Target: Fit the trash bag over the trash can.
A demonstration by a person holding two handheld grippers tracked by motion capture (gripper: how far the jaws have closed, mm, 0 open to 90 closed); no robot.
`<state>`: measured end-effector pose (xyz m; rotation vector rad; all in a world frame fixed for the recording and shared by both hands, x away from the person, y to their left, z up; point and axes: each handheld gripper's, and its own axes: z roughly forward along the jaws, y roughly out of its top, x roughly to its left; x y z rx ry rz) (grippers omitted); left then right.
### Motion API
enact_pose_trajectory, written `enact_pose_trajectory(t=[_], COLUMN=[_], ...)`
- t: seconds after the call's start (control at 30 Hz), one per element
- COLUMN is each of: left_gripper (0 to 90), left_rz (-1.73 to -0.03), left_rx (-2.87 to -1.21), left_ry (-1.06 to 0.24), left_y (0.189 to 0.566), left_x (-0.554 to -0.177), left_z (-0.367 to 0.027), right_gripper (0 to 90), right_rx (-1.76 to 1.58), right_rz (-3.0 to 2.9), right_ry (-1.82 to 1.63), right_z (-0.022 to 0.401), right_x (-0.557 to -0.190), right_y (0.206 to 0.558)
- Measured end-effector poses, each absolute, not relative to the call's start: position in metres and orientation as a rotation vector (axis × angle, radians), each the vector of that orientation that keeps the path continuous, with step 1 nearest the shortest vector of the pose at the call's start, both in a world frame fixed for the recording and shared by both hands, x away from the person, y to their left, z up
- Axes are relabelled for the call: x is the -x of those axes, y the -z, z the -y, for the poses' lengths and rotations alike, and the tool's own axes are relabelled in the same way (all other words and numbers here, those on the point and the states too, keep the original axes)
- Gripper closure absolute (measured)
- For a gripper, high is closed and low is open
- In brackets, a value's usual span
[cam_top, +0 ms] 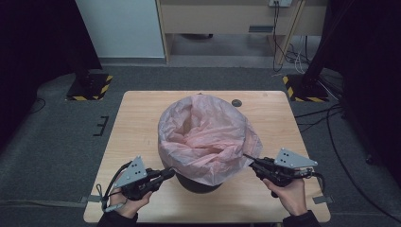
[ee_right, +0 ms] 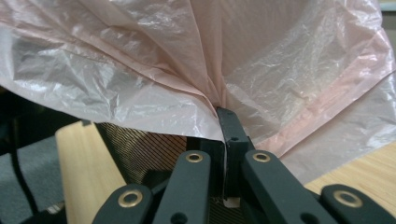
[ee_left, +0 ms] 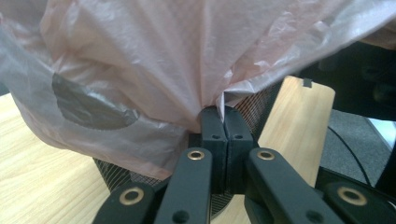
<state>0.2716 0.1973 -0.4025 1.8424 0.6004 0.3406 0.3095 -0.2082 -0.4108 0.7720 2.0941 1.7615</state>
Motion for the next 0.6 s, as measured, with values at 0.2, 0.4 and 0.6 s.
enact_pose_trajectory(t=[0.2, 0.4, 0.6], left_gripper=[88.9, 70.9, 49.9], left_rz=[-0.624, -0.649, -0.716], left_rx=[-1.831, -1.778, -1.753], left_ry=[-0.354, -0.365, -0.395], left_y=[0.407, 0.406, 0.408], left_x=[-0.272, -0.27, -0.261], left_z=[-0.195, -0.198, -0.207], right_gripper=[90.0, 64.0, 39.0], right_rx=[-0.772, -0.745, -0.751], right_rz=[-2.075, -2.052, -2.023], right_ry=[-1.723, -1.745, -1.766], right_z=[0.207, 0.206, 0.217], right_x=[-0.31, -0.31, -0.308], right_y=[0.413, 0.412, 0.412])
